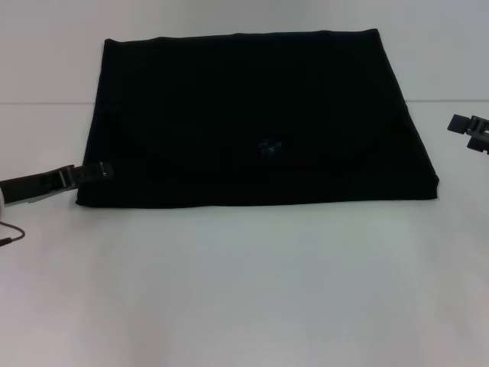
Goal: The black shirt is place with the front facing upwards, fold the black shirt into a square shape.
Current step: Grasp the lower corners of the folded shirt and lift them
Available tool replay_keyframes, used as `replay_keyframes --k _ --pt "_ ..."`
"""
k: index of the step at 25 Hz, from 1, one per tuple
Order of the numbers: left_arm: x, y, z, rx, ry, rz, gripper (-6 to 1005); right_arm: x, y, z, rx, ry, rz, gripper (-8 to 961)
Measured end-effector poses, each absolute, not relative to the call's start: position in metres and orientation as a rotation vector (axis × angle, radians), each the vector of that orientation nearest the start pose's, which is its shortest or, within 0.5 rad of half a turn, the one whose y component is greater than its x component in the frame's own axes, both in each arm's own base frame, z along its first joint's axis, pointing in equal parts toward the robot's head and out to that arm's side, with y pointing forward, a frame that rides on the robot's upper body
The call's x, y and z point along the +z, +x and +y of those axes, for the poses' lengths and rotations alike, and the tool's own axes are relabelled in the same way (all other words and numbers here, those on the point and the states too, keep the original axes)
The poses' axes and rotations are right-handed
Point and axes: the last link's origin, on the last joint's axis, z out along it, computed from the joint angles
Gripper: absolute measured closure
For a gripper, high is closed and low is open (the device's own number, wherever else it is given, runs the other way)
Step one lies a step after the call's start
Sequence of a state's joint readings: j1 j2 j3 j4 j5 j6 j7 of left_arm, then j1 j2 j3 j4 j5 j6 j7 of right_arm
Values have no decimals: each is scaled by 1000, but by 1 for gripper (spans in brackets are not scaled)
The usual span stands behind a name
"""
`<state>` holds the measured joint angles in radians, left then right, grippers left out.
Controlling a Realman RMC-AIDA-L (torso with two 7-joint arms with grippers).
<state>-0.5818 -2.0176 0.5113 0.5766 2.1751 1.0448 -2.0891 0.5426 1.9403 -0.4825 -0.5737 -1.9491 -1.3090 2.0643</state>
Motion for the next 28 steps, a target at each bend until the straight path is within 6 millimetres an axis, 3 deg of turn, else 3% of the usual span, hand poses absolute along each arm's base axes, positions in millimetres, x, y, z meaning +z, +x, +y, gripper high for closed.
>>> replay_keyframes --k 19,28 --pt "23 -333 387 -480 -1970 -1538 90 83 319 378 909 -1961 1526 38" --pt "27 -340 392 -409 -1888 -1578 228 85 321 377 917 -1941 1528 38"
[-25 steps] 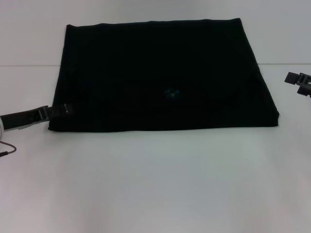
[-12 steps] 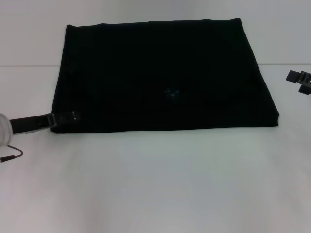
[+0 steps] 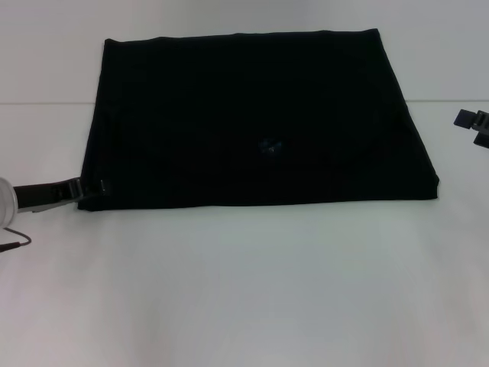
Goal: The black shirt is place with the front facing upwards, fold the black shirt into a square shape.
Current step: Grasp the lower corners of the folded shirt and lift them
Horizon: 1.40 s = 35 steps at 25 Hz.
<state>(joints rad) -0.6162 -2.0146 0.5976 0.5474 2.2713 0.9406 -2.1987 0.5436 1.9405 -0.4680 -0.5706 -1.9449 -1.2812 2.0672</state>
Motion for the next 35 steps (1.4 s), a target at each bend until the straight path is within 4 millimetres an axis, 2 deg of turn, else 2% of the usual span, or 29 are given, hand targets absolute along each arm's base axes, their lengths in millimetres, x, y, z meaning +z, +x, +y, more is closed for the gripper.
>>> replay_keyframes --k 2,13,21,35 --pt "28 -339 393 -408 -1887 -1573 259 86 322 377 917 -1938 1529 38" --pt "28 -337 394 -399 -1902 -1561 686 85 324 376 915 -1937 1529 40" --pt "30 -340 391 -394 -1907 -1547 679 85 324 375 917 -1937 1529 39" --pt "30 -339 392 -389 -1911 -1542 481 86 324 375 918 -1934 1530 39"
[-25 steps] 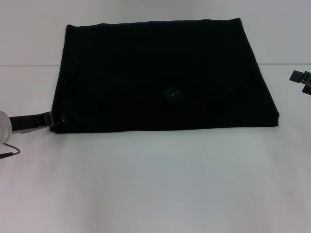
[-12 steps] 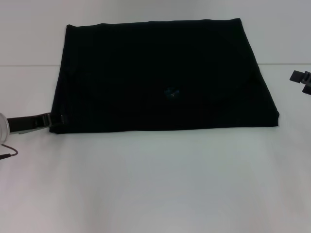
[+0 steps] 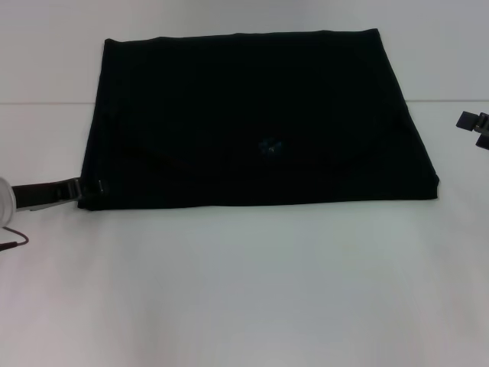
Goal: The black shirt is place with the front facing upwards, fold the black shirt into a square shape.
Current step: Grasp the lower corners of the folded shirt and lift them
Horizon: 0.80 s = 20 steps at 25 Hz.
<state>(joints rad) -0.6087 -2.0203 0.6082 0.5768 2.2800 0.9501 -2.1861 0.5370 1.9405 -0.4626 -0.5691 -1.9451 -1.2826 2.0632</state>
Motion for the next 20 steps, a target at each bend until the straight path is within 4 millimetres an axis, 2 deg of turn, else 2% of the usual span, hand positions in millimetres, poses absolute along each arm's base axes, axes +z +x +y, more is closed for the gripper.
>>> replay_keyframes --k 7,13,20 --pt "22 -333 394 -336 -1953 -1518 471 87 325 375 925 -1927 1531 39" --pt "28 -329 396 -360 -1926 -1519 519 87 325 375 931 -1925 1531 39" --pt "21 -326 396 -303 -1969 -1496 711 88 325 374 938 -1919 1532 39"
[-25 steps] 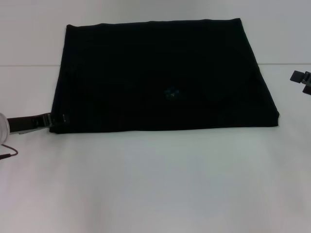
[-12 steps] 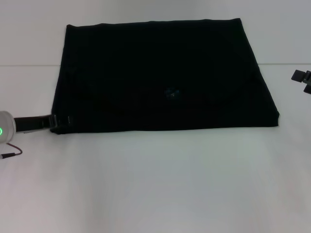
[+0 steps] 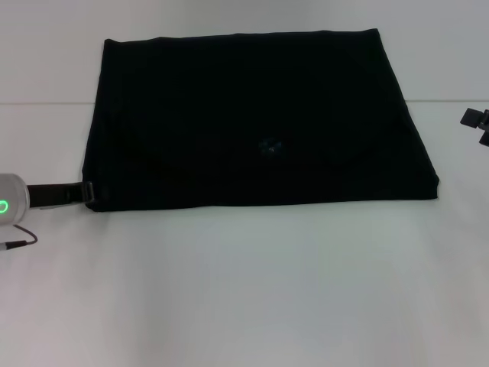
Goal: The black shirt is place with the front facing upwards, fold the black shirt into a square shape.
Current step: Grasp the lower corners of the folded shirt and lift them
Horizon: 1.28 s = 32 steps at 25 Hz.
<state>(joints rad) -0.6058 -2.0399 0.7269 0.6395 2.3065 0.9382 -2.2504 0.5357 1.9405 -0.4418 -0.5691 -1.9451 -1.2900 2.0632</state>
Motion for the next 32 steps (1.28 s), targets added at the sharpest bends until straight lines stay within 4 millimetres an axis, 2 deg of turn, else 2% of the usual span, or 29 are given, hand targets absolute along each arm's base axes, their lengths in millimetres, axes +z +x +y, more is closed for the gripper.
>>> replay_keyframes --k 7,12,15,16,20,21,27,32 --pt "25 -327 395 -339 -1938 -1524 962 88 326 373 938 -1922 1533 38" --pt "38 -325 396 -409 -1908 -1612 998 94 322 375 857 -2005 1530 38" --pt "55 -320 399 -517 -1896 -1691 997 111 316 385 706 -2060 1593 38" --pt "60 -318 401 -547 -1890 -1713 997 111 316 385 706 -2060 1593 38" --pt "67 -314 405 -559 -1878 -1764 995 120 310 400 462 -2056 1684 38" --pt "67 -314 406 -555 -1877 -1766 995 120 303 408 356 -2056 1695 38" --pt "64 -309 411 -543 -1883 -1754 993 109 288 422 159 -2083 1656 38" --pt "63 -309 412 -549 -1878 -1750 991 90 286 430 66 -2047 1620 38"
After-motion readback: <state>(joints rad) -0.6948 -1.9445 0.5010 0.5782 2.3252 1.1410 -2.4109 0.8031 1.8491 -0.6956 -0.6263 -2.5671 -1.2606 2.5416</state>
